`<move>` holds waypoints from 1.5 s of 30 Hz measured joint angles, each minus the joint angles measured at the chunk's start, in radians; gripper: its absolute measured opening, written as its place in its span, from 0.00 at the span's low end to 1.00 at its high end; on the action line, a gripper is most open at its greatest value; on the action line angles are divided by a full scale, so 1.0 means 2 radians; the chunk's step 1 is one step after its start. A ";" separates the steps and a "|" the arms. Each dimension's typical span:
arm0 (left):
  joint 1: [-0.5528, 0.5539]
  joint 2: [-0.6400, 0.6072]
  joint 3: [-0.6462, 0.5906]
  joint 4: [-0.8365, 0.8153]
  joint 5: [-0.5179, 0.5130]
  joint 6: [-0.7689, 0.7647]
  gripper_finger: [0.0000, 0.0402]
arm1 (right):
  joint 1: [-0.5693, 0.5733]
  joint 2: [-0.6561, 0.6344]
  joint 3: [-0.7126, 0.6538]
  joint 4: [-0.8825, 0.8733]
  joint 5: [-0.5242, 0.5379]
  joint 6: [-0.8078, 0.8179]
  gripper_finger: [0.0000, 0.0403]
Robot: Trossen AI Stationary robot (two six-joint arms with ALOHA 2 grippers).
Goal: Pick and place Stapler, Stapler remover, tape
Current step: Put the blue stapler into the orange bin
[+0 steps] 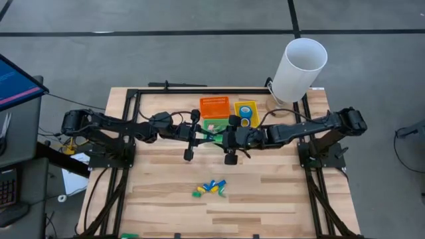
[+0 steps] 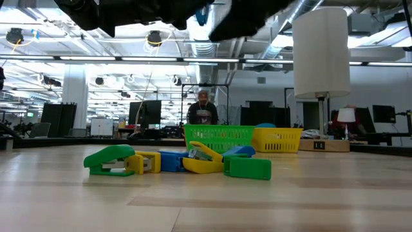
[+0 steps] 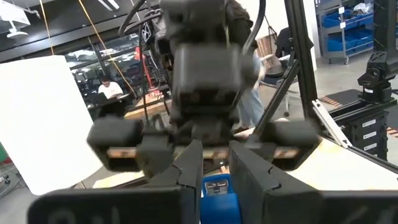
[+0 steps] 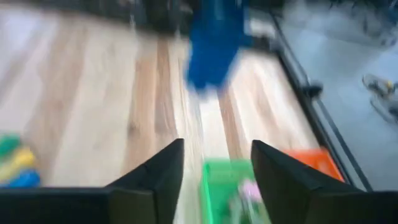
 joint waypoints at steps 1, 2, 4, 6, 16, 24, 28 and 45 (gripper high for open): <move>0.002 0.000 0.000 0.000 -0.006 0.000 0.12 | -0.005 0.000 0.000 -0.020 0.000 0.001 0.47; 0.004 0.000 0.000 0.000 -0.016 -0.001 0.11 | -0.010 0.000 0.000 -0.042 0.000 0.004 0.50; 0.013 0.000 0.000 -0.001 -0.043 -0.007 0.12 | -0.023 0.000 0.000 -0.088 0.000 0.024 0.53; 0.034 0.000 0.000 -0.007 -0.065 -0.012 0.12 | -0.037 0.000 0.000 -0.129 -0.001 0.055 0.56; 0.229 0.057 0.018 -0.004 0.009 -0.037 0.13 | -0.085 -0.001 -0.057 -0.121 -0.004 0.102 0.56; 0.298 0.206 0.114 0.004 0.053 -0.119 0.15 | -0.110 0.000 -0.064 -0.097 -0.014 0.092 0.54; 0.295 0.242 0.141 0.005 0.054 -0.131 0.17 | -0.105 0.000 -0.064 -0.096 -0.014 0.092 0.53; 0.266 0.245 0.144 -0.067 0.052 -0.144 0.20 | -0.095 0.000 -0.064 -0.095 -0.014 0.088 0.52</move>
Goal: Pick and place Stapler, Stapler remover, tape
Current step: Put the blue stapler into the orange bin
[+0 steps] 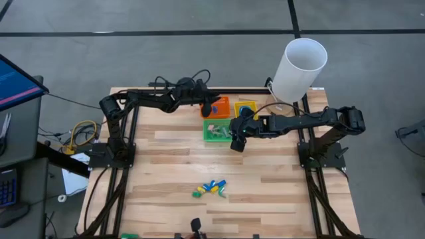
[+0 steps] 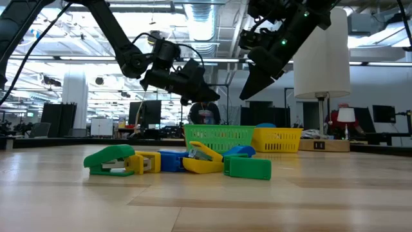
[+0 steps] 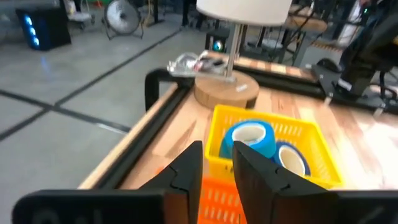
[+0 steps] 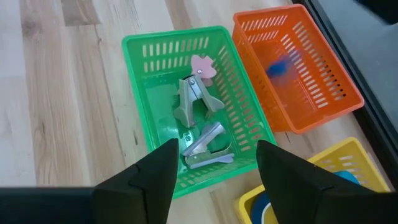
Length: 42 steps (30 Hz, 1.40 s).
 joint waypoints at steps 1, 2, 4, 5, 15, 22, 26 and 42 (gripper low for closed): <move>0.000 0.000 0.000 -0.007 -0.001 0.000 0.20 | 0.000 0.000 0.000 0.000 0.000 0.000 0.52; 0.000 0.000 0.000 -0.010 -0.001 0.000 0.21 | 0.000 0.000 0.000 0.000 0.000 0.000 0.52; 0.000 0.000 0.000 -0.010 -0.002 0.003 0.22 | 0.000 0.000 0.000 0.000 0.000 0.000 0.52; 0.000 -0.001 0.000 -0.010 -0.002 0.004 0.23 | 0.000 0.000 0.000 0.000 0.000 0.000 0.52; -0.028 -0.046 -0.003 -0.092 0.044 0.023 0.29 | 0.017 0.001 0.000 0.001 -0.124 -0.010 0.51; -0.123 -0.186 -0.113 -0.111 0.085 0.039 0.29 | 0.085 0.045 -0.025 0.101 -0.182 -0.045 0.46; -0.191 -0.260 -0.195 -0.056 0.066 0.013 0.29 | 0.119 0.093 -0.031 0.156 -0.182 -0.062 0.44; -0.385 -0.192 -0.345 0.246 -0.185 -0.067 0.29 | 0.169 0.155 -0.018 0.180 -0.182 -0.024 0.34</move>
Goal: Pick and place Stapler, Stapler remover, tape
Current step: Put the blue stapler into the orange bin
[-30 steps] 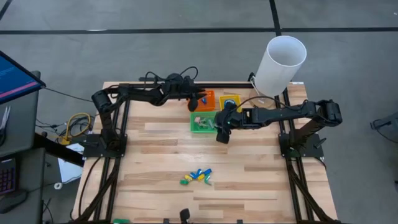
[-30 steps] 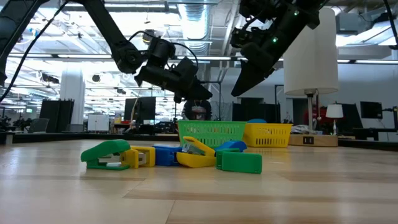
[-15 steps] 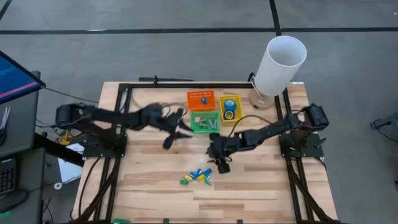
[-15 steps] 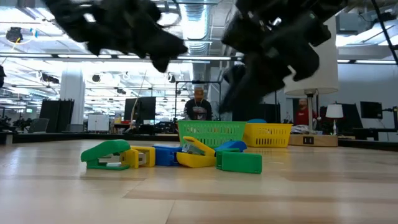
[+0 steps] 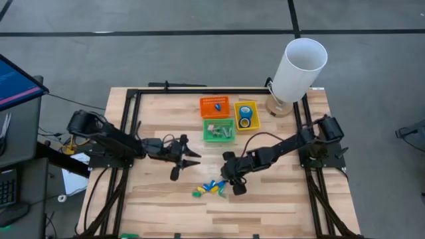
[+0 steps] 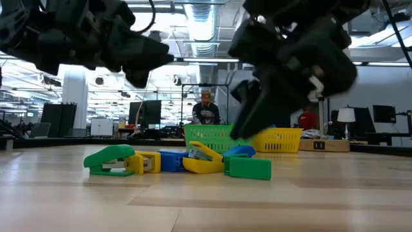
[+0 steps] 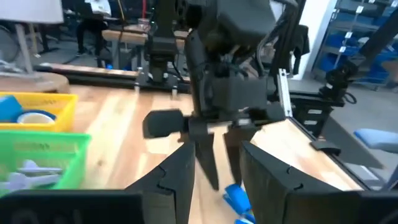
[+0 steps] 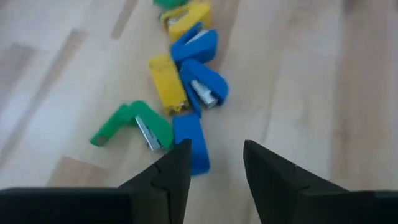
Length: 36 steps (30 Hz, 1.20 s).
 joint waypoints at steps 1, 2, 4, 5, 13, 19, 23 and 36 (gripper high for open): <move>-0.004 0.010 0.000 0.011 0.000 -0.006 0.29 | 0.003 0.008 0.000 0.004 0.000 -0.010 0.34; -0.008 0.020 0.000 0.022 0.000 -0.010 0.29 | 0.006 0.015 0.000 0.009 0.000 -0.013 0.33; -0.015 0.040 0.004 0.039 0.000 -0.013 0.29 | 0.010 0.018 0.001 0.016 0.001 -0.013 0.32; -0.018 0.047 0.005 0.041 0.000 -0.013 0.29 | 0.012 0.018 0.001 0.016 0.001 -0.013 0.31; -0.014 0.073 0.020 0.044 0.000 -0.001 0.29 | 0.007 0.013 0.001 0.004 0.000 0.002 0.32; -0.008 0.073 0.020 0.043 0.000 0.000 0.29 | 0.012 0.013 0.001 0.002 0.000 0.002 0.38; -0.009 0.073 0.020 0.043 0.000 0.000 0.29 | 0.017 0.014 -0.001 -0.003 -0.002 0.002 0.43; -0.009 0.073 0.020 0.042 0.000 0.000 0.29 | 0.004 0.014 0.010 0.008 0.000 -0.002 0.57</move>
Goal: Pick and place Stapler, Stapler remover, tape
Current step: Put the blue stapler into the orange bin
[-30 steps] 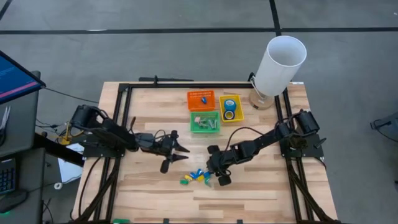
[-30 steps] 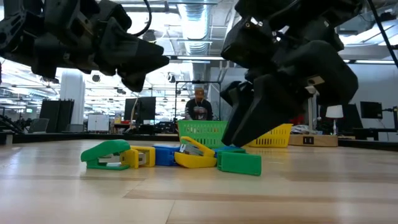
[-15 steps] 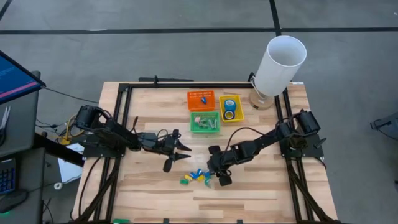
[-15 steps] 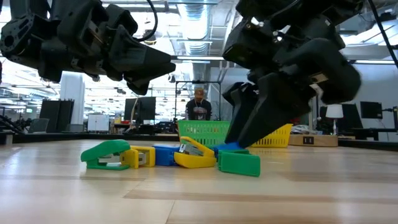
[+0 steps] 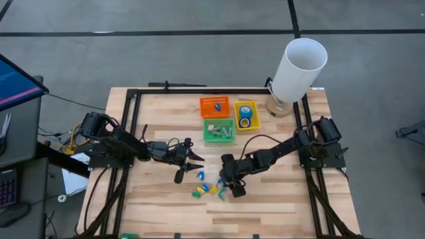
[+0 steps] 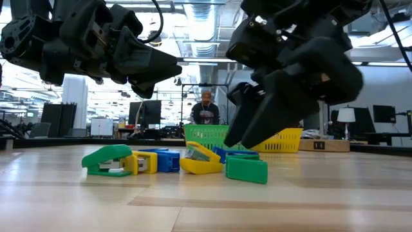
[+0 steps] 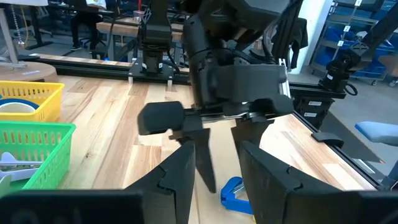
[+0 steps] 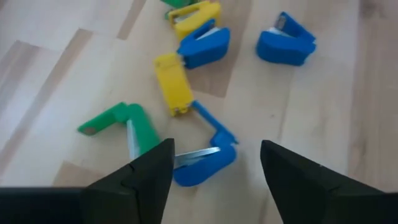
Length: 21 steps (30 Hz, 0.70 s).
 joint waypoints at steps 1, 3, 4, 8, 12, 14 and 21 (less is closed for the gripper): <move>0.000 0.000 0.000 0.000 0.000 0.000 0.29 | -0.003 0.001 0.000 0.002 0.000 0.000 0.58; 0.000 0.000 0.000 0.000 0.000 0.000 0.29 | -0.007 0.002 0.000 0.003 0.000 0.008 0.57; 0.000 0.000 0.000 0.000 0.000 0.000 0.29 | -0.010 0.002 0.000 0.004 -0.001 0.014 0.57; 0.000 0.000 0.000 0.000 0.000 0.000 0.29 | -0.017 0.012 0.001 0.005 -0.002 0.041 0.55; 0.000 0.000 0.000 0.000 0.000 0.000 0.29 | -0.020 0.016 0.001 0.009 -0.022 0.062 0.55; 0.000 0.000 0.000 0.000 0.000 0.000 0.29 | -0.021 0.022 0.000 0.005 -0.030 0.071 0.55; 0.000 0.000 0.000 0.000 0.000 0.000 0.29 | -0.024 0.019 0.003 -0.028 -0.038 0.083 0.53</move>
